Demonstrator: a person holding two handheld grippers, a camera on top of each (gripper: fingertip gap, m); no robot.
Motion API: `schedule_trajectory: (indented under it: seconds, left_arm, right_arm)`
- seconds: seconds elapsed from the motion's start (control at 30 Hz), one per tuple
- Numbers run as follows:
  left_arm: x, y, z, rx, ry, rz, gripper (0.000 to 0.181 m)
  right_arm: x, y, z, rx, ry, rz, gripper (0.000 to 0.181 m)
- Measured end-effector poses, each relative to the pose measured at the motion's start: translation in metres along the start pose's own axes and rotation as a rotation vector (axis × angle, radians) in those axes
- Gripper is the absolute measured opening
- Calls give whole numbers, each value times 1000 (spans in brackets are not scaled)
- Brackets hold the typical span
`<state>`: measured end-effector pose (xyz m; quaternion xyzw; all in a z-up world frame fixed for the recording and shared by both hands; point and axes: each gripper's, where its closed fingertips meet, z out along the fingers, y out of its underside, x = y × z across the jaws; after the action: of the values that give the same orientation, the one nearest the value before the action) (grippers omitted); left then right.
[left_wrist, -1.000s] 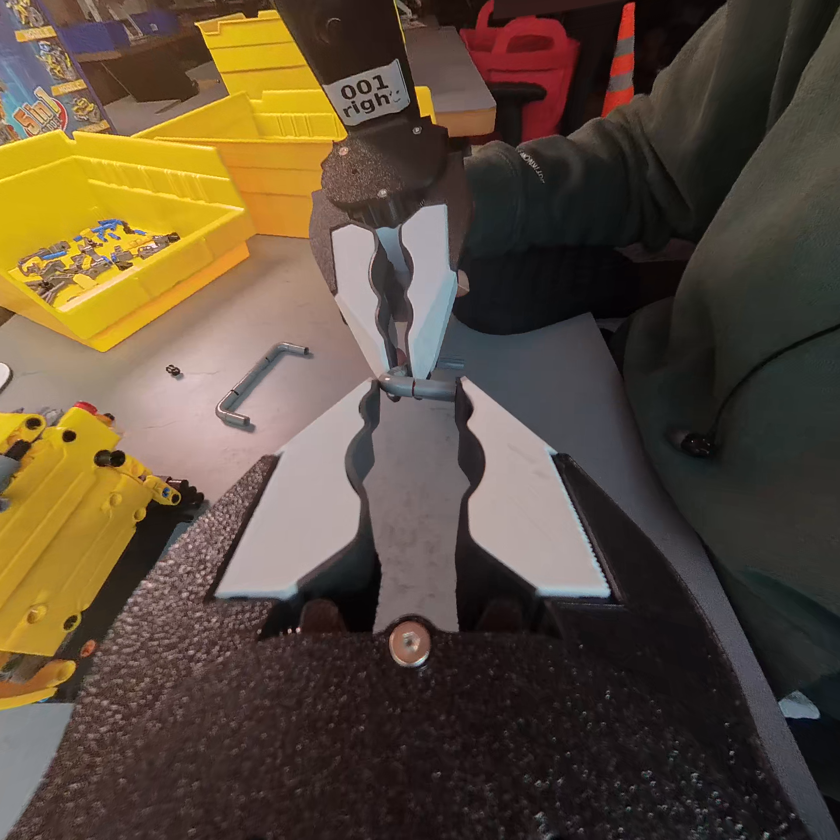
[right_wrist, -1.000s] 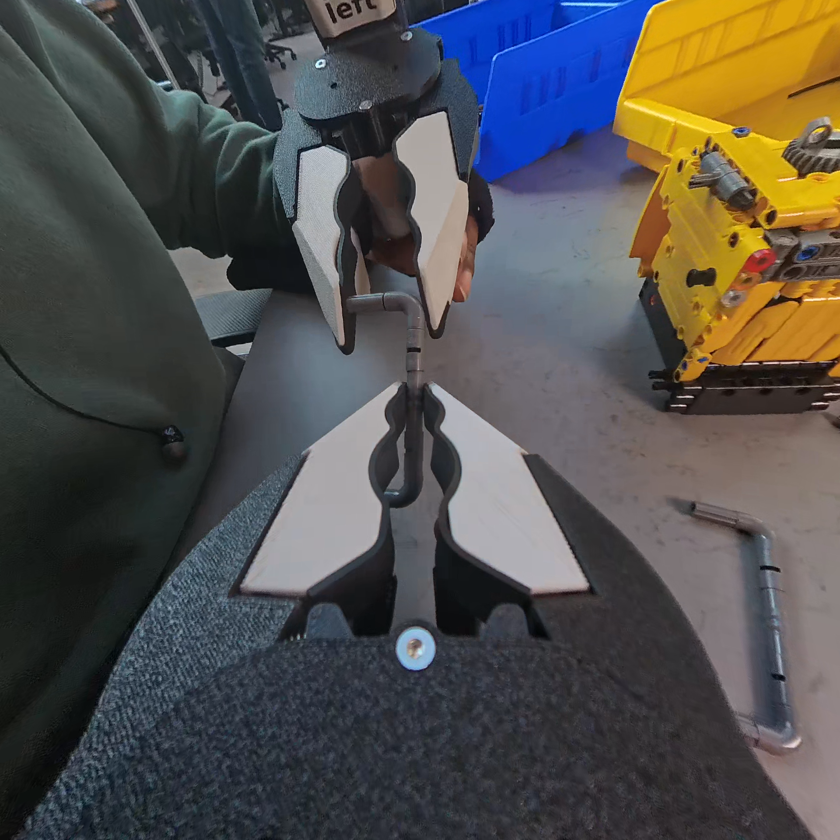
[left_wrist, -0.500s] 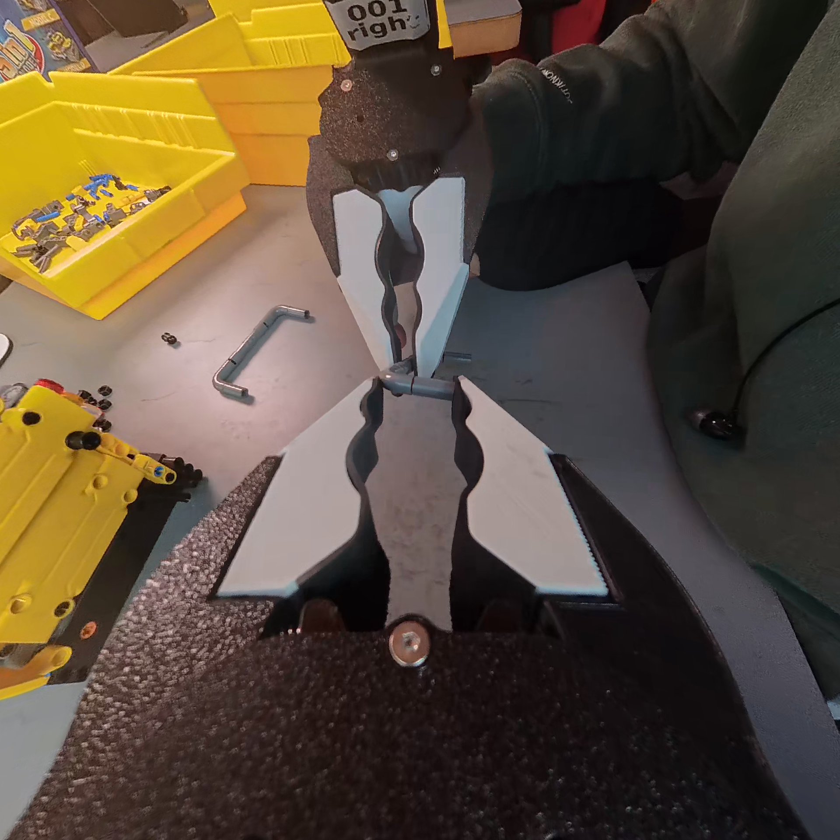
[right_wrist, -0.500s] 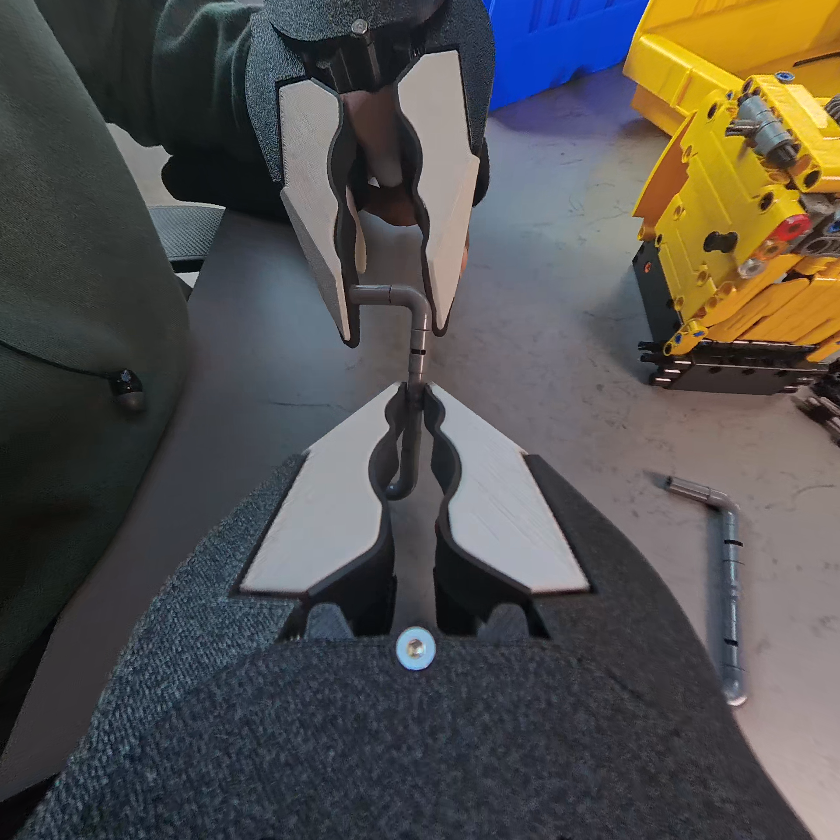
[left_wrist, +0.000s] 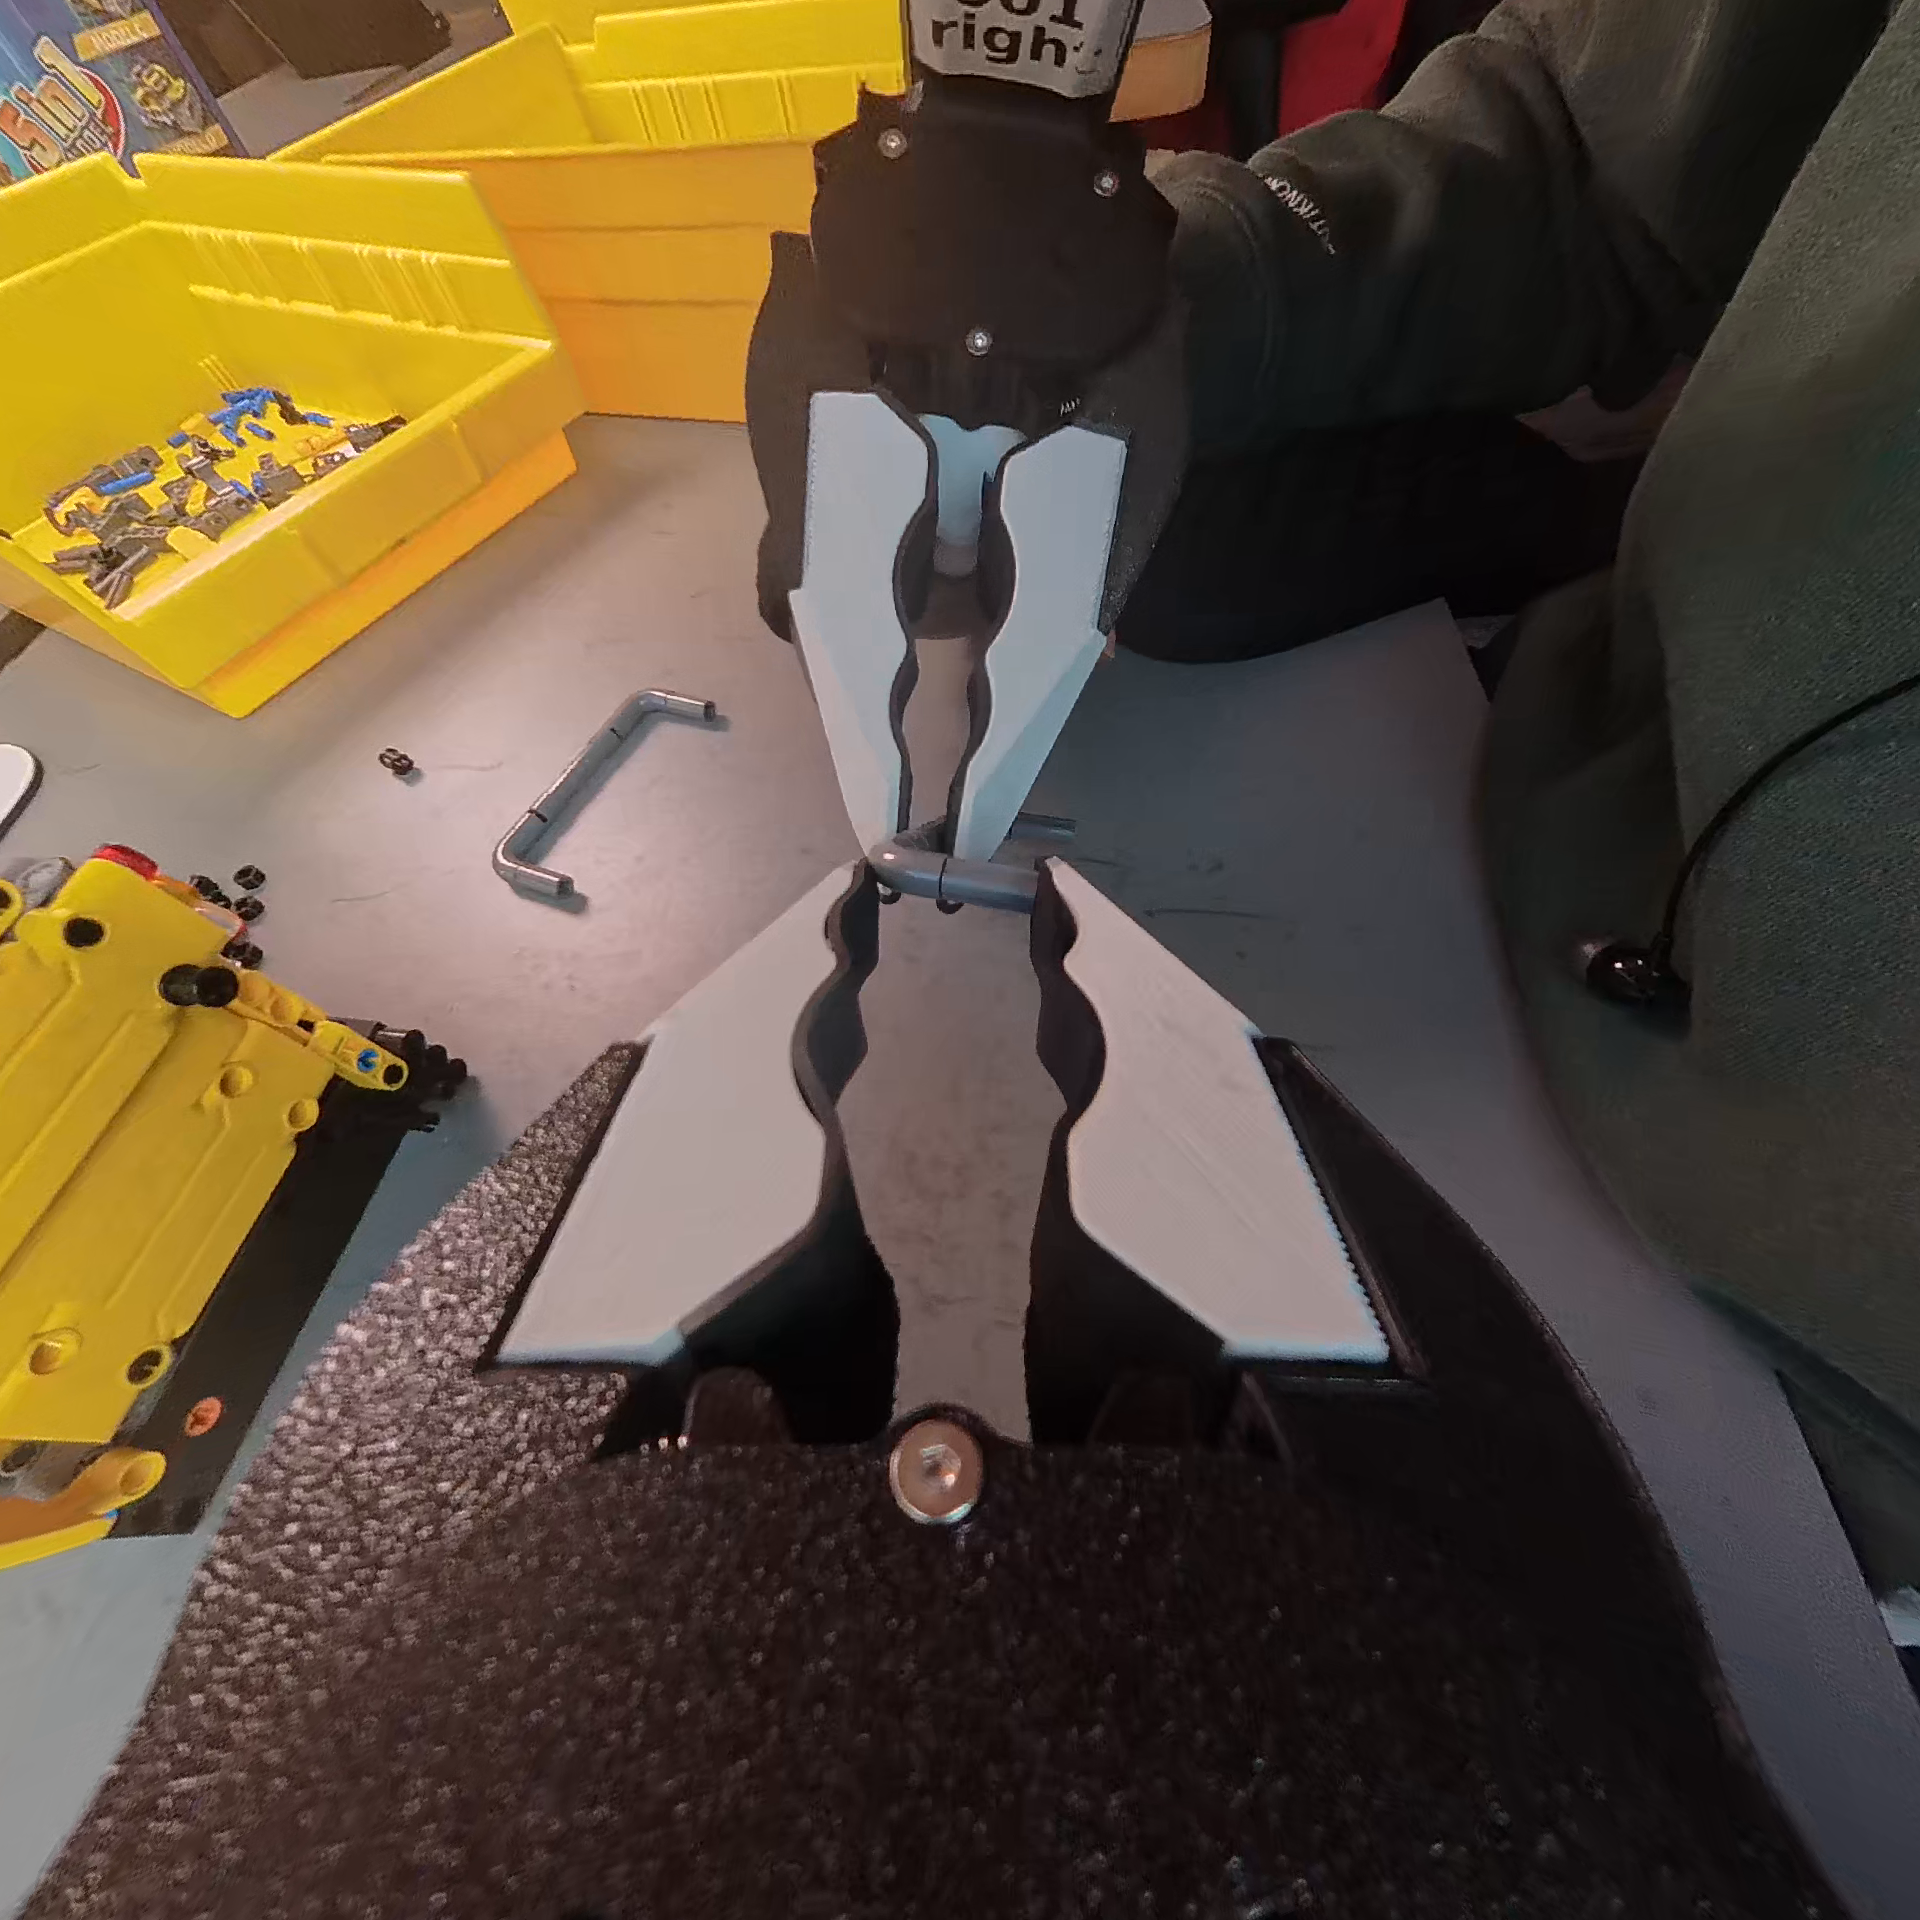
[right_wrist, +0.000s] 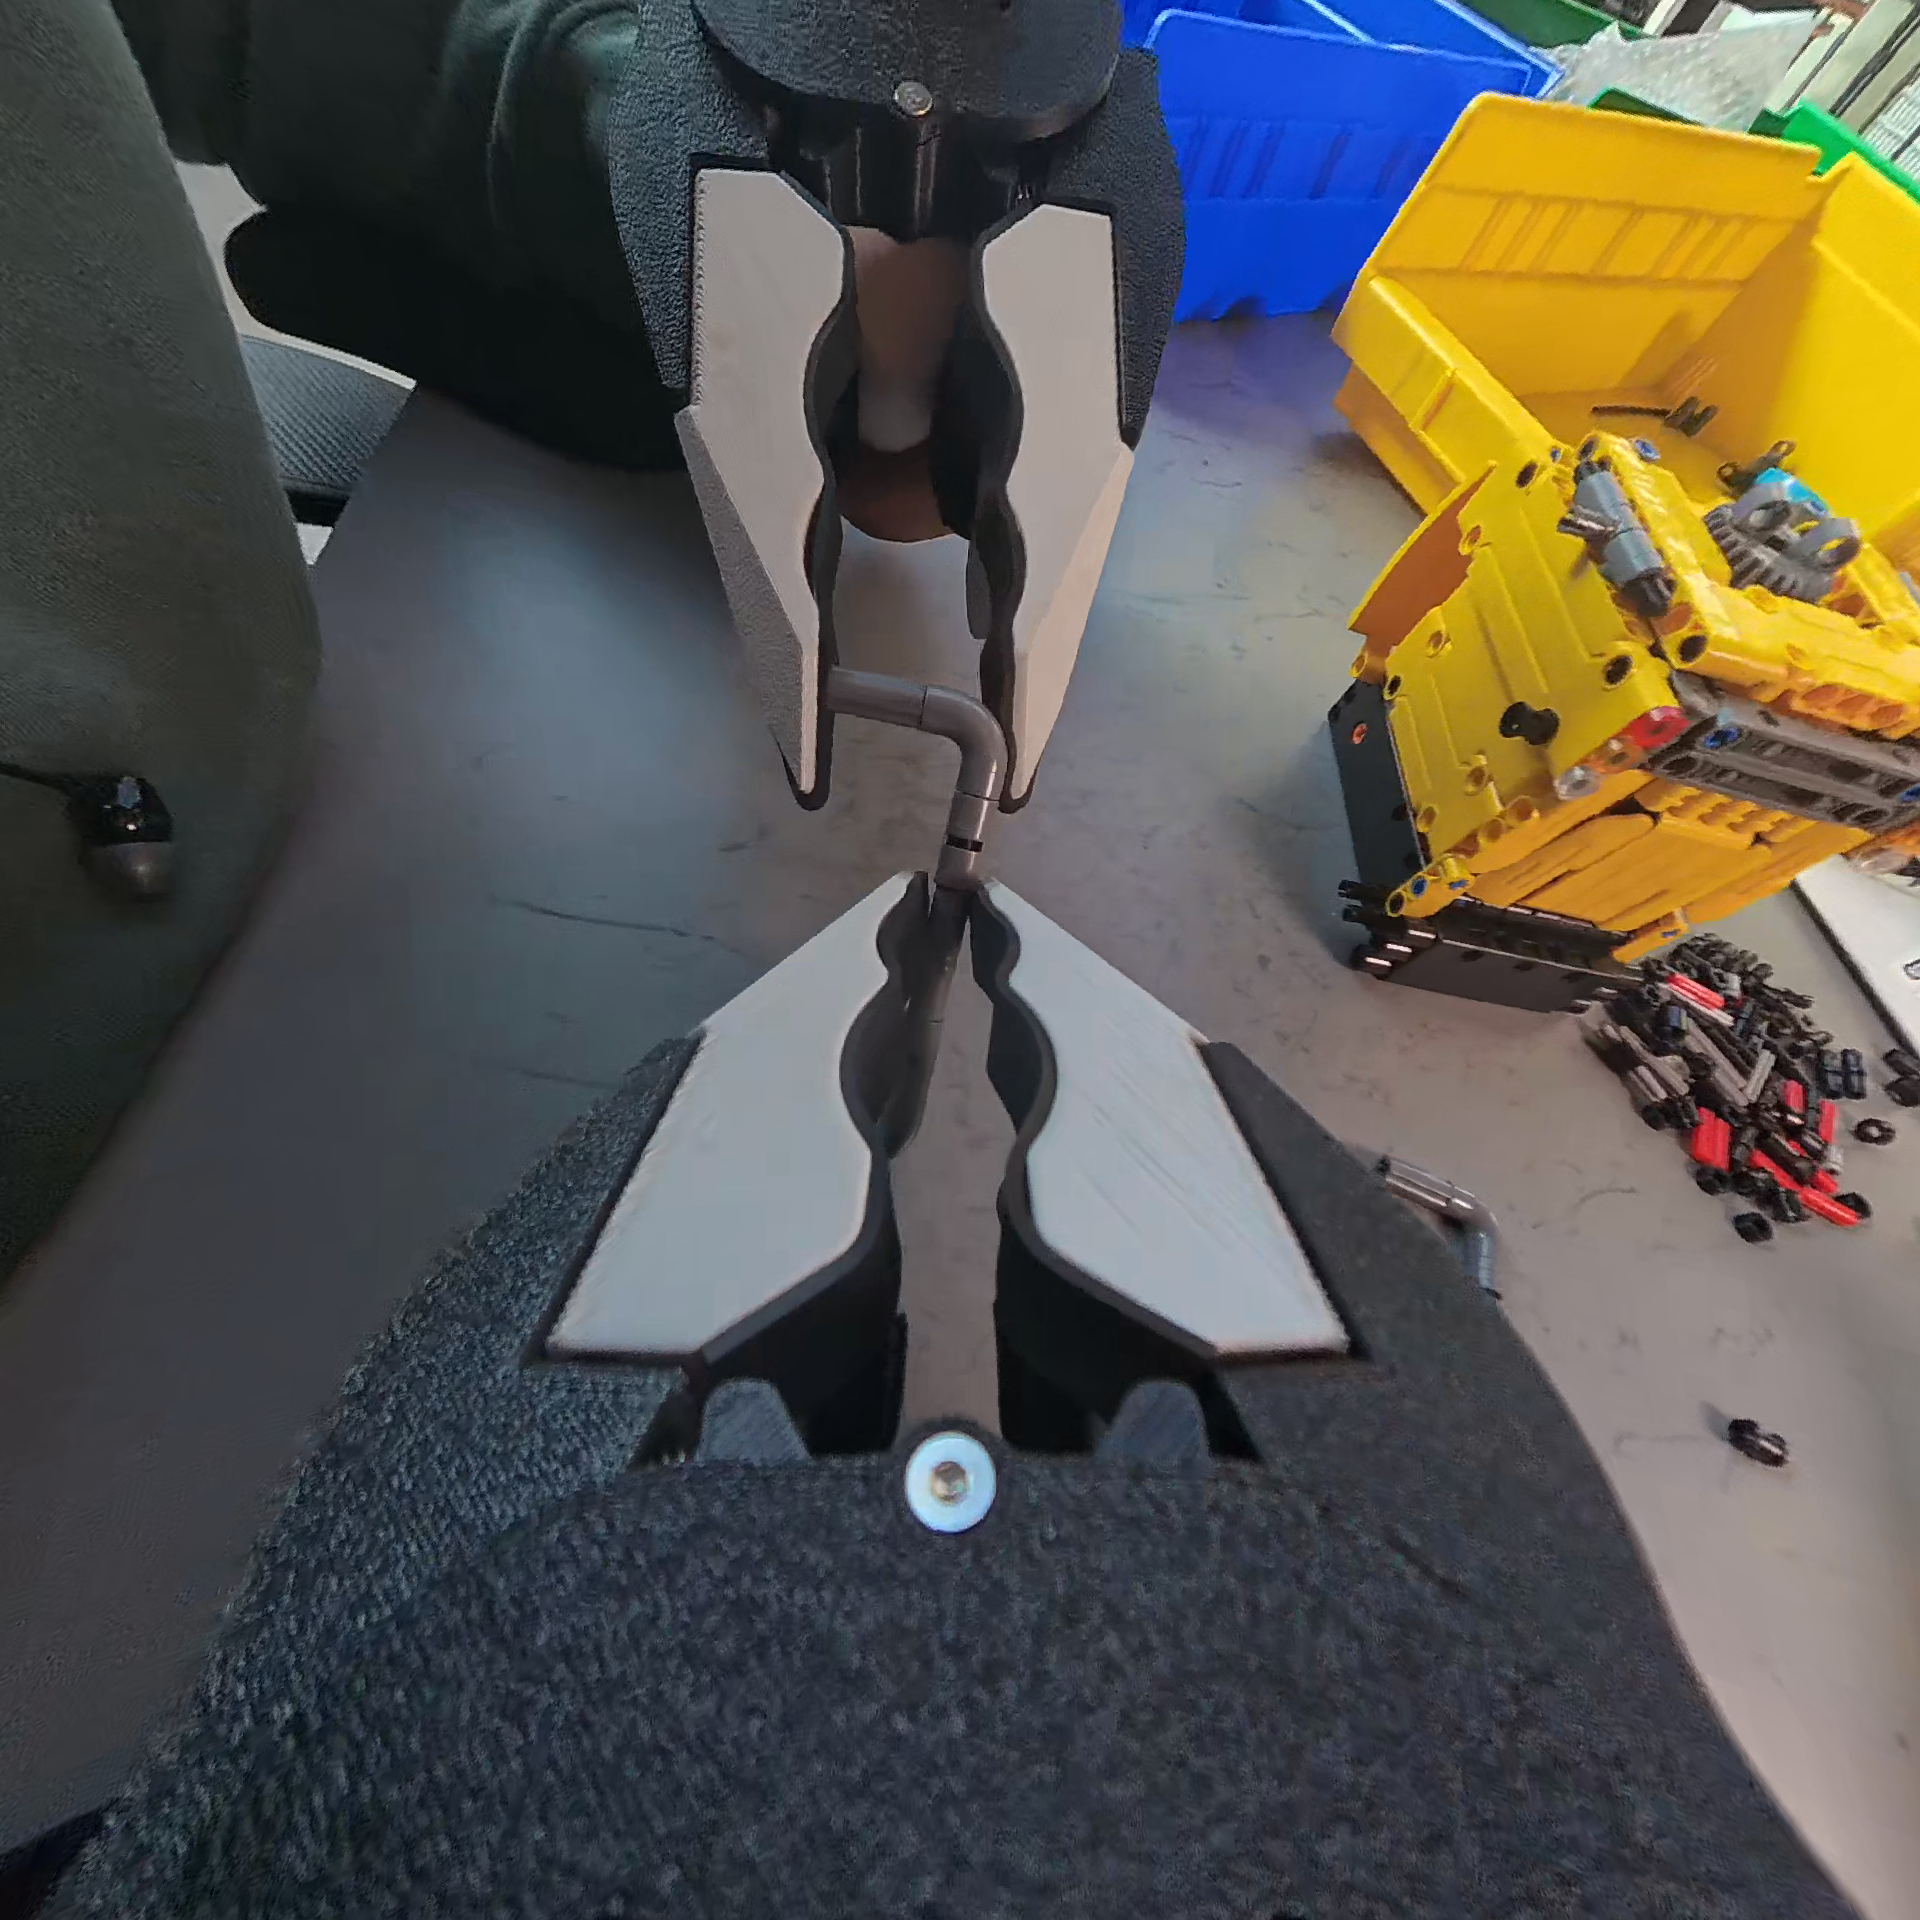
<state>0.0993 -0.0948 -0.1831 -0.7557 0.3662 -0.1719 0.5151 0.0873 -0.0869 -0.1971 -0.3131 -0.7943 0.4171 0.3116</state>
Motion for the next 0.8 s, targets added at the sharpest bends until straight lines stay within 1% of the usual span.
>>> schedule_trajectory:
  seconds: [0.2, 0.33, 0.4, 0.43, 0.53, 0.8]
  left_arm:
    - [5, -1, -2, 4, 16, -2, 30]
    - [11, -3, -2, 0, 19, 67, 34]
    - [14, -3, -1, -5, 21, 80, 40]
    - [16, -2, -1, -5, 30, 82, 34]
    - [17, -2, -1, 3, 47, 85, 33]
    - [15, 3, 2, -23, 36, 61, 32]
  right_arm:
    - [-3, -2, 2, -18, 52, -140, 6]
    - [-1, -4, 0, -1, 53, -136, 6]
    - [-5, -3, 1, -7, 37, -150, 6]
    - [-6, -2, 2, -11, 34, -154, 6]
    - [-8, -3, 1, 3, 12, -137, 6]
    - [-6, 4, 3, -30, 28, -151, 6]
